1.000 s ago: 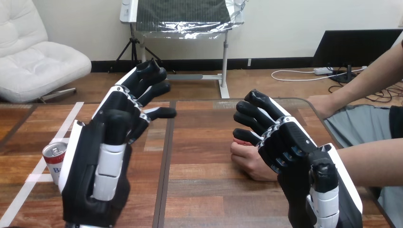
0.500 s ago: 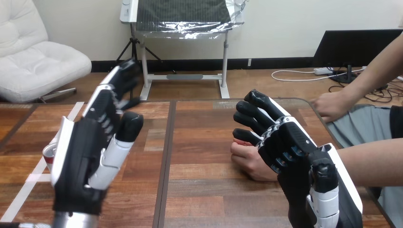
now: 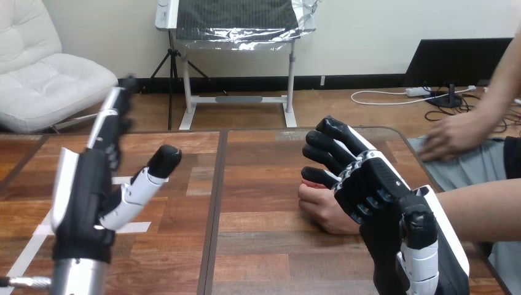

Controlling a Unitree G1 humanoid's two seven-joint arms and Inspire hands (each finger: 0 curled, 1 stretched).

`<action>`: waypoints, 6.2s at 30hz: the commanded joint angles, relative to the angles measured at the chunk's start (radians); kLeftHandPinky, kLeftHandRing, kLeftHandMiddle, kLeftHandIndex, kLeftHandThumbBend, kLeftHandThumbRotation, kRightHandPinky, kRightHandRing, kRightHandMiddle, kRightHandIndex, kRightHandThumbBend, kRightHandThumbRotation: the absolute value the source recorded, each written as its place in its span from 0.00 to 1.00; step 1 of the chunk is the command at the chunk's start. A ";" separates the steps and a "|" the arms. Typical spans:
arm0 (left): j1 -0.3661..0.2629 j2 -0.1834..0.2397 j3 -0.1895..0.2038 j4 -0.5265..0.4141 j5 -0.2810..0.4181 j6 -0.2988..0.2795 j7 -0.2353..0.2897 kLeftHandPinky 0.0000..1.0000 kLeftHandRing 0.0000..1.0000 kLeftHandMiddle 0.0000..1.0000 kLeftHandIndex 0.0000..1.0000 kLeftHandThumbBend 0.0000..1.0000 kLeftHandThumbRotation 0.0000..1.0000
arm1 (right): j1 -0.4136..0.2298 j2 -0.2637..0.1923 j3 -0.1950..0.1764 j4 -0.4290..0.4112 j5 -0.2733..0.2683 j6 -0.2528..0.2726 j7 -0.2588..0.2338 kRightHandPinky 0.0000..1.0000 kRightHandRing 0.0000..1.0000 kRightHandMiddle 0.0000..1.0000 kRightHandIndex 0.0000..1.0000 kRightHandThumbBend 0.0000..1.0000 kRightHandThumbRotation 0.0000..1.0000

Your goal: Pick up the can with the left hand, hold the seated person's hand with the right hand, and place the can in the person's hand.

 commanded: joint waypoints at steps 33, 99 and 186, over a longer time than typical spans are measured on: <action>-0.326 0.231 0.117 0.463 0.103 -0.026 0.055 0.95 0.99 1.00 0.99 0.89 0.60 | -0.043 0.019 -0.010 -0.015 -0.015 -0.022 -0.016 0.80 0.88 0.87 0.89 0.85 0.94; -0.595 0.418 0.031 1.093 0.196 0.009 0.117 0.87 0.95 0.95 0.97 0.81 0.38 | -0.029 0.020 0.000 -0.031 -0.016 -0.020 -0.028 0.80 0.87 0.86 0.88 0.87 0.92; -0.794 0.370 -0.104 1.352 0.207 0.240 0.162 0.70 0.77 0.80 0.79 0.82 0.04 | -0.026 0.005 -0.017 -0.064 0.033 -0.016 -0.015 0.78 0.85 0.85 0.85 0.87 0.87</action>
